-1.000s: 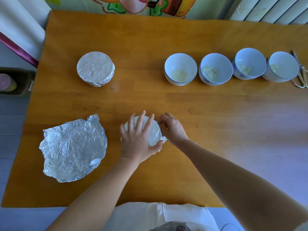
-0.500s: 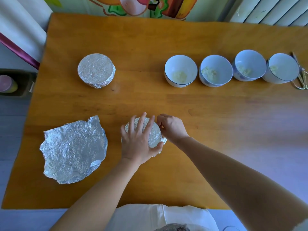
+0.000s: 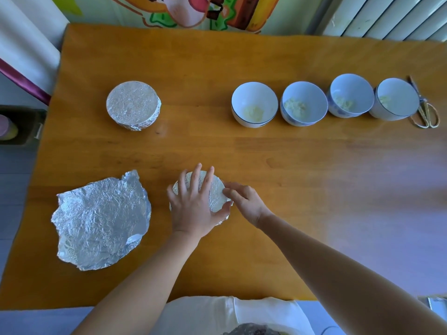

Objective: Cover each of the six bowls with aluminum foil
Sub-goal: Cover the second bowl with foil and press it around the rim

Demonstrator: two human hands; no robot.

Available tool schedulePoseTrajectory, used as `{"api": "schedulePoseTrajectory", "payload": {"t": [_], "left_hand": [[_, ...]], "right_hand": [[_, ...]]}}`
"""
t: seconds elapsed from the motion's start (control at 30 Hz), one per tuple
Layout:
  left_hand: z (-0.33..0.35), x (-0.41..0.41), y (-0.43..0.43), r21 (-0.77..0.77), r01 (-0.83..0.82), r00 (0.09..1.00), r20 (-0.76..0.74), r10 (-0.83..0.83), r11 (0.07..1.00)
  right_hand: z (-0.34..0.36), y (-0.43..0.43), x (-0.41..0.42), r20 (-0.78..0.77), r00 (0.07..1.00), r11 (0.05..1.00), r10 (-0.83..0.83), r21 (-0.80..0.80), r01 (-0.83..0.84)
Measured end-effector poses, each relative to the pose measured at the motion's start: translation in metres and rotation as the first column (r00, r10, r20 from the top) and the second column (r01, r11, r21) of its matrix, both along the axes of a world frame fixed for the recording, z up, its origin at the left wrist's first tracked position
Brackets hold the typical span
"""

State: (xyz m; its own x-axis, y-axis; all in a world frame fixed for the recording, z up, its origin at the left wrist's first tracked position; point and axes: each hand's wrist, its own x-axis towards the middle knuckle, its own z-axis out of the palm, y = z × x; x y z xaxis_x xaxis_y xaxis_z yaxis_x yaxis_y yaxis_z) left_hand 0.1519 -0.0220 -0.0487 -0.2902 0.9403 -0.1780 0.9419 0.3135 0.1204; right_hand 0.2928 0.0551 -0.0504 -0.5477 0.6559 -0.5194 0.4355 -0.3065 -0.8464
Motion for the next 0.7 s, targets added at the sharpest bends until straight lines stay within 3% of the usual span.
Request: {"api": "schedulePoseTrajectory", "payload": {"t": [0.17, 0.43, 0.7], "left_hand": [[0.003, 0.003, 0.001, 0.023, -0.066, 0.998, 0.002, 0.066, 0.998], [0.01, 0.008, -0.009, 0.005, -0.274, 0.943, 0.197, 0.268, 0.962], [0.013, 0.015, -0.026, 0.006, -0.254, 0.951, 0.185, 0.248, 0.967]], "right_hand": [[-0.004, -0.006, -0.007, -0.03, 1.0, 1.0, -0.007, -0.019, 0.007], [0.001, 0.026, -0.026, 0.023, 0.996, 0.995, 0.084, -0.057, -0.082], [-0.004, 0.044, -0.034, 0.132, 0.991, 0.989, -0.022, 0.147, 0.002]]}}
